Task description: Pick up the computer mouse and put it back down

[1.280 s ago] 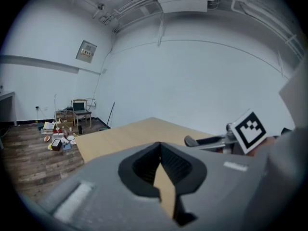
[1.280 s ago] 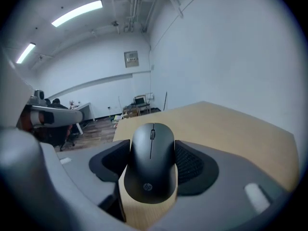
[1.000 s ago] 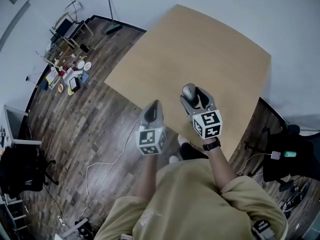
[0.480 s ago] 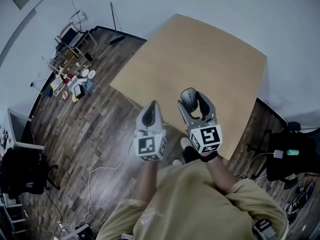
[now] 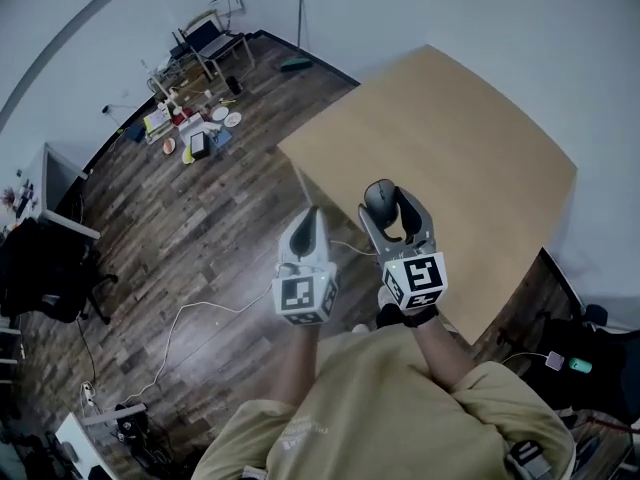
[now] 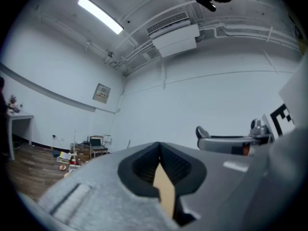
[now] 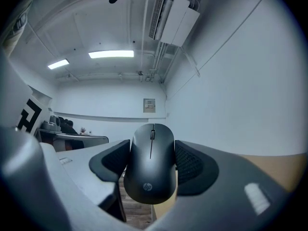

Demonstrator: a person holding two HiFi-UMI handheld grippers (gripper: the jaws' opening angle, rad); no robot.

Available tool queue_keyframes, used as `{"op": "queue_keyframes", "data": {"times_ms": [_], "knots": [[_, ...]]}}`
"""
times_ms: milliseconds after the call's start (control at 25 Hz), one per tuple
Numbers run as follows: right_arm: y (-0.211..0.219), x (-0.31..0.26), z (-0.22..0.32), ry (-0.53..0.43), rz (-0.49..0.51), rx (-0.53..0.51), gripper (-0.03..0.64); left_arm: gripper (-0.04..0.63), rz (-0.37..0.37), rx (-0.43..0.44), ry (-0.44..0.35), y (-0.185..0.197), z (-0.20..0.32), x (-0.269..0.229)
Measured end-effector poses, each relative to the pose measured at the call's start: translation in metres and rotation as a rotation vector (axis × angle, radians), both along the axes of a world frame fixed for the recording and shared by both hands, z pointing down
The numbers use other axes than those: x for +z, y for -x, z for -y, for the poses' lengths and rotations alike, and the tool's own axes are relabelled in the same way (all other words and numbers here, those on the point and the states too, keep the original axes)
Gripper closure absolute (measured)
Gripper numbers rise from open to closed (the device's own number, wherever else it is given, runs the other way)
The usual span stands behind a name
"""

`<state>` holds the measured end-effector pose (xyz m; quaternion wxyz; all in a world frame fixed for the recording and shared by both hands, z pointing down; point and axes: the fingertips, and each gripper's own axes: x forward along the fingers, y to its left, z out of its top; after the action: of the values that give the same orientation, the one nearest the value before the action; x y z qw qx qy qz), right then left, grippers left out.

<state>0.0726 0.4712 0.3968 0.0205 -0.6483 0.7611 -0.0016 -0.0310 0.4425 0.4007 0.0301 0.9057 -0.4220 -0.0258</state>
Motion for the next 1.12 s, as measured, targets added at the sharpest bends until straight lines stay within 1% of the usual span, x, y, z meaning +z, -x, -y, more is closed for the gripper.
{"op": "queue_keyframes", "data": {"times_ms": [80, 240, 400, 520, 680, 840, 1120], "knots": [[0.043, -0.011, 0.014, -0.004, -0.010, -0.073, 0.324, 0.600, -0.005, -0.071, 0.003, 0.044, 0.007, -0.008], [0.112, -0.006, 0.041, -0.015, -0.022, -0.224, 0.323, 0.600, -0.021, -0.213, 0.015, 0.114, 0.020, 0.002], [0.158, 0.013, 0.067, -0.008, -0.036, -0.341, 0.322, 0.600, -0.043, -0.325, 0.020, 0.164, 0.039, 0.021], [0.189, 0.022, 0.103, 0.006, -0.034, -0.417, 0.324, 0.600, -0.051, -0.401, 0.028, 0.197, 0.063, 0.029], [0.230, 0.025, 0.170, 0.007, -0.025, -0.505, 0.322, 0.600, -0.054, -0.472, 0.041, 0.231, 0.122, 0.037], [0.269, 0.022, 0.246, 0.009, 0.004, -0.559, 0.324, 0.600, -0.037, -0.512, 0.051, 0.263, 0.195, 0.034], [0.298, 0.003, 0.388, 0.002, 0.067, -0.601, 0.324, 0.600, -0.025, -0.591, 0.054, 0.301, 0.328, 0.010]]}}
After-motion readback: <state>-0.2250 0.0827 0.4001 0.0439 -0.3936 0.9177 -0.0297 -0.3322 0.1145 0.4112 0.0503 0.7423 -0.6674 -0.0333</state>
